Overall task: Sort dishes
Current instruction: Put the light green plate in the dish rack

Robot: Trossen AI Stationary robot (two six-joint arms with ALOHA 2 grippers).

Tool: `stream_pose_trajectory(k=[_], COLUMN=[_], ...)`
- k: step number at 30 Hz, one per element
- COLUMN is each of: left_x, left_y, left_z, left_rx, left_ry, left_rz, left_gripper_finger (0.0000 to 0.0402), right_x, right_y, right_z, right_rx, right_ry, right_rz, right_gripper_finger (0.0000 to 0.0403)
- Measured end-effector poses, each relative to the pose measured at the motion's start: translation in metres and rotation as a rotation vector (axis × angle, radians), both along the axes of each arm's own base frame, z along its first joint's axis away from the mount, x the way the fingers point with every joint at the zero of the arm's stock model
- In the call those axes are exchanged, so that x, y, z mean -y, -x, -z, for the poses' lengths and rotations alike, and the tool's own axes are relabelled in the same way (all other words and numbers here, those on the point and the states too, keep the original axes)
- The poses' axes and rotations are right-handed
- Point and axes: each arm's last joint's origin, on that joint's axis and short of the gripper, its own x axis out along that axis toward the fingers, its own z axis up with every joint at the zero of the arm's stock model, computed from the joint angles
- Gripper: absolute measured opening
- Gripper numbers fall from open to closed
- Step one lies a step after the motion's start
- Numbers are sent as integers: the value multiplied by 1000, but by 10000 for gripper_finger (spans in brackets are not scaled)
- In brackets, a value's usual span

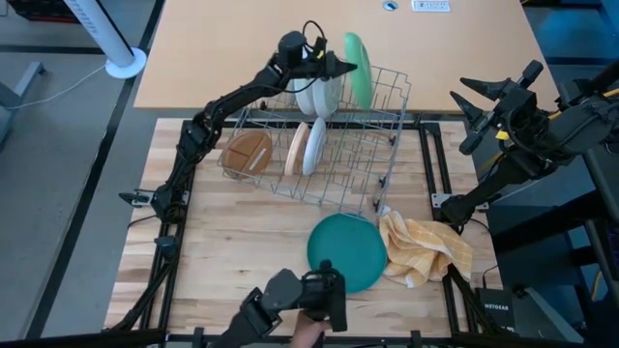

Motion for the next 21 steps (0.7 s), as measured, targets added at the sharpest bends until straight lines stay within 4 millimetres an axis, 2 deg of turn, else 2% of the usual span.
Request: stream_pose_trajectory(k=[7, 21], left_x=[-10, -11], left_y=[8, 11], left_z=[2, 16], left_rx=[-10, -149], left_ry=[45, -2], left_rz=[-12, 10], left_gripper_finger=[0, 0], right_x=[0, 0], right_y=[0, 0], right_z=[0, 0], right_rx=[-2, -6], right_ry=[1, 4], right_rz=[0, 0], right_gripper_finger=[137, 137])
